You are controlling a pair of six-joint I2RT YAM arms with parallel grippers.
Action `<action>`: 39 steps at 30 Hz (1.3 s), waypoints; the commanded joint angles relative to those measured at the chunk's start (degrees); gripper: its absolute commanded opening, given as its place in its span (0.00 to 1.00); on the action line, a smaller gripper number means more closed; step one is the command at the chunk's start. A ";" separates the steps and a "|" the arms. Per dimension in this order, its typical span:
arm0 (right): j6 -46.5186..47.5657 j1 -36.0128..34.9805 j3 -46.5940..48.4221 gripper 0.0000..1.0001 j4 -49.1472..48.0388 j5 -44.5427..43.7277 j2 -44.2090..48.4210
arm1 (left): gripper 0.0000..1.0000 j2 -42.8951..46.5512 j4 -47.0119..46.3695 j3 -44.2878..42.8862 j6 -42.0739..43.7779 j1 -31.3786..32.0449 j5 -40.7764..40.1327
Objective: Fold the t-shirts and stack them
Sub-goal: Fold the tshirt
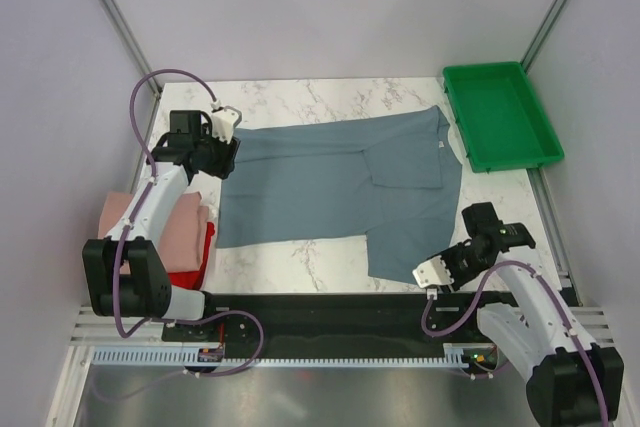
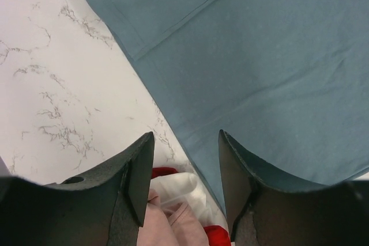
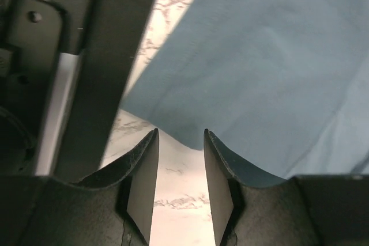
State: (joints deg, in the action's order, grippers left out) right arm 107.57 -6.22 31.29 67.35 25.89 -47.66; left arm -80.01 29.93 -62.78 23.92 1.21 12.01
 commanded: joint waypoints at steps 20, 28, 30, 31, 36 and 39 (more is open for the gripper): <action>23.39 -0.20 -3.51 0.46 3.84 -2.42 -9.21 | 0.55 -0.76 -1.72 0.73 4.91 -1.04 -5.24; 26.11 -0.20 -5.18 0.45 3.40 -1.46 -8.86 | 0.55 -0.59 -1.72 1.35 4.99 -1.13 -5.51; 26.81 -0.29 -6.06 0.44 2.44 -1.46 -8.68 | 0.55 -0.59 -1.72 1.70 5.08 -1.13 -5.68; 26.82 -0.20 -6.41 0.43 2.09 -1.46 -8.42 | 0.55 -0.41 -1.72 1.79 5.26 -1.13 -5.51; 26.03 -0.20 -8.69 0.41 -0.20 -1.46 -7.71 | 0.54 0.55 -1.63 3.63 6.66 -1.13 -5.77; 25.24 -0.20 -9.49 0.38 -2.04 0.12 -6.84 | 0.54 0.73 -1.63 4.77 7.89 -1.13 -6.47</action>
State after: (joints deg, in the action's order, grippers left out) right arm 112.79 -6.26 24.95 66.35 23.68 -54.52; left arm -80.49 29.69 -59.00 28.47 0.34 6.66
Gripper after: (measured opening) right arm 0.389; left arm 0.542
